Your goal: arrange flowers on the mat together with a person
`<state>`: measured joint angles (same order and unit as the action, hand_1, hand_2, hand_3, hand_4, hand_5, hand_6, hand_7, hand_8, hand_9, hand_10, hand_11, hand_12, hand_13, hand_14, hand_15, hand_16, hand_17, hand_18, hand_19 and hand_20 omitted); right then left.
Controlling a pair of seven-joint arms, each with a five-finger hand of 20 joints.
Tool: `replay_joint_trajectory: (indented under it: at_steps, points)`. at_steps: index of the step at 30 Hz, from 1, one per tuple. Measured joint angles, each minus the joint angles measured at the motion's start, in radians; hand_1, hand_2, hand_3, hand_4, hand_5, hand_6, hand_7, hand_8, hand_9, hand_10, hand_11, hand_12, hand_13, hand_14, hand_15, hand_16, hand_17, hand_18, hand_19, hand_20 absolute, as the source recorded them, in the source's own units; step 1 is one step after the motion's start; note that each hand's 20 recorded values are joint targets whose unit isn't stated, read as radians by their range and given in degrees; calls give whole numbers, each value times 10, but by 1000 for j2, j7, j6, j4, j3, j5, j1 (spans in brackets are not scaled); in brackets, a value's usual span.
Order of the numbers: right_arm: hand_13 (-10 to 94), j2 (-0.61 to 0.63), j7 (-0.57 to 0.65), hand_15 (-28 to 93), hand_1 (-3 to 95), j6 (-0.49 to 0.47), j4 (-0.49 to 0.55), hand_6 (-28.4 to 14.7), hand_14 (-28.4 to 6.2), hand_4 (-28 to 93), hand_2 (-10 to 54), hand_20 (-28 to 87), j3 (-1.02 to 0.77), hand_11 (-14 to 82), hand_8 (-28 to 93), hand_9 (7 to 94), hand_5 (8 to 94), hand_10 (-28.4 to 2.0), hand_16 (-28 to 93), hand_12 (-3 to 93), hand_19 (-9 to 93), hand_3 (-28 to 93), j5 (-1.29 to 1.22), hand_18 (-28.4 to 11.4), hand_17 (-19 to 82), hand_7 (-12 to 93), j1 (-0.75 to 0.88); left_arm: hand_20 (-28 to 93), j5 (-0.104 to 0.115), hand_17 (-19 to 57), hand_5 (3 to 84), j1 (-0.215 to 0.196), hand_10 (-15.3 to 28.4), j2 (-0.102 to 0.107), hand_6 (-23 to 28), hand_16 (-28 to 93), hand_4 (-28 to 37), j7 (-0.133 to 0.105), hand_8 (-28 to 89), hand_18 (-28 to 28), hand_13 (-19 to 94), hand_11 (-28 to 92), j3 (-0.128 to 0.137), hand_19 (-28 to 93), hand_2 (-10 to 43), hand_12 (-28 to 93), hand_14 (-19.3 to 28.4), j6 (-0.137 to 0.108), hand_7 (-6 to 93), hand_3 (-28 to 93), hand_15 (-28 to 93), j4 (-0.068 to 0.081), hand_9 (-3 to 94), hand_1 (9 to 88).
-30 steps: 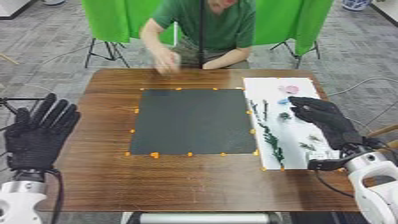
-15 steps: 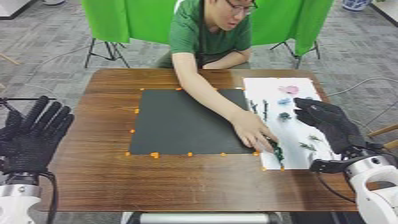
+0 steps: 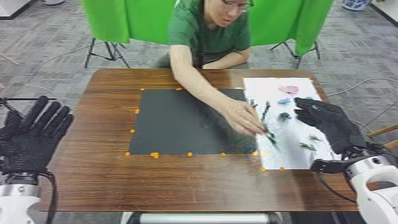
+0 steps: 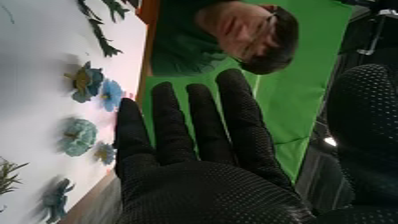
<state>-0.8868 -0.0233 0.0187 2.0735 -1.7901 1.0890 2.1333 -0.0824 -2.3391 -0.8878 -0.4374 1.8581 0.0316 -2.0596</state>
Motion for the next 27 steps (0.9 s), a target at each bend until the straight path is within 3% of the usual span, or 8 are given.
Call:
replay_joint_trajectory:
  at_steps: [27]
  points:
    - [302,-4,3,80,226,-1,1,-50,-145,-201,13,188,-11,33,-95,363,439,-144,217,137,122,702,2,-170,124,131,11,114,8,-19,447,-18,140,-6,59,-65,-283,-1,-90,117,285,142,8,238,113,77,138,-8,87,697,249,-9,403,263]
